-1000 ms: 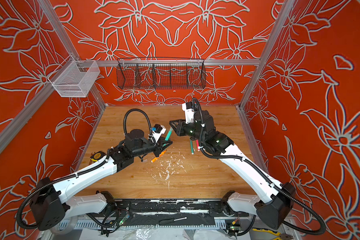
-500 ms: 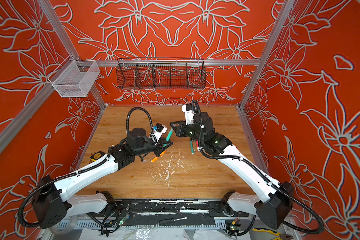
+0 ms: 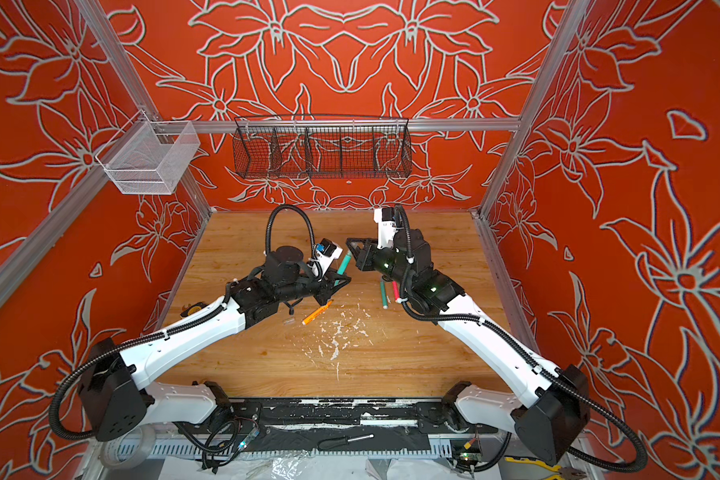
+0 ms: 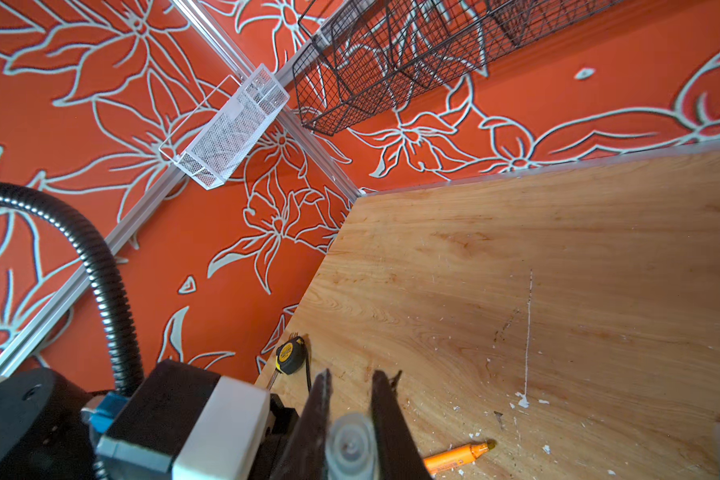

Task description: Insert the pens into the pen caps

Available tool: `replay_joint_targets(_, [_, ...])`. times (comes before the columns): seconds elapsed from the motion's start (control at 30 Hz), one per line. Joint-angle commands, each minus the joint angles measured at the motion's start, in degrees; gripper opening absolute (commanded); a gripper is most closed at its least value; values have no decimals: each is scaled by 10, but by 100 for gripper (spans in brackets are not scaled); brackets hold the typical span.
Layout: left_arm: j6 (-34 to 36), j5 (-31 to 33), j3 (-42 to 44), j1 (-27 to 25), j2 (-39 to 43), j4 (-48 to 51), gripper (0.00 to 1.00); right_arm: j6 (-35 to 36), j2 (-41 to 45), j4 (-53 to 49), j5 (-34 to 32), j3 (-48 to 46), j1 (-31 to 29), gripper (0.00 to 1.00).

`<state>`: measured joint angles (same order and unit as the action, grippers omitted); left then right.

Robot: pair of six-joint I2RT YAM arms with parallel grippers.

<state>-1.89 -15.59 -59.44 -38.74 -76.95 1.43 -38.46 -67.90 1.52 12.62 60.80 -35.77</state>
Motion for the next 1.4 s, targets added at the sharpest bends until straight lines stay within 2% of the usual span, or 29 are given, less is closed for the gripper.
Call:
replay_joint_targets(0.0, [-13, 42, -61, 15, -7, -147, 0, -15, 2, -100, 96, -42, -32, 0])
replay_joint_targets(0.53, [-11, 28, -117, 42, -35, -176, 0, -29, -12, -97, 104, -84, -52, 0])
replay_joint_targets(0.93, [-18, 19, -142, 50, -50, -197, 0, -70, -26, -42, 122, -123, -74, 0])
replay_joint_targets(1.37, [-32, 13, -167, 62, -70, -216, 0, -88, -14, -35, 113, -162, -99, 0])
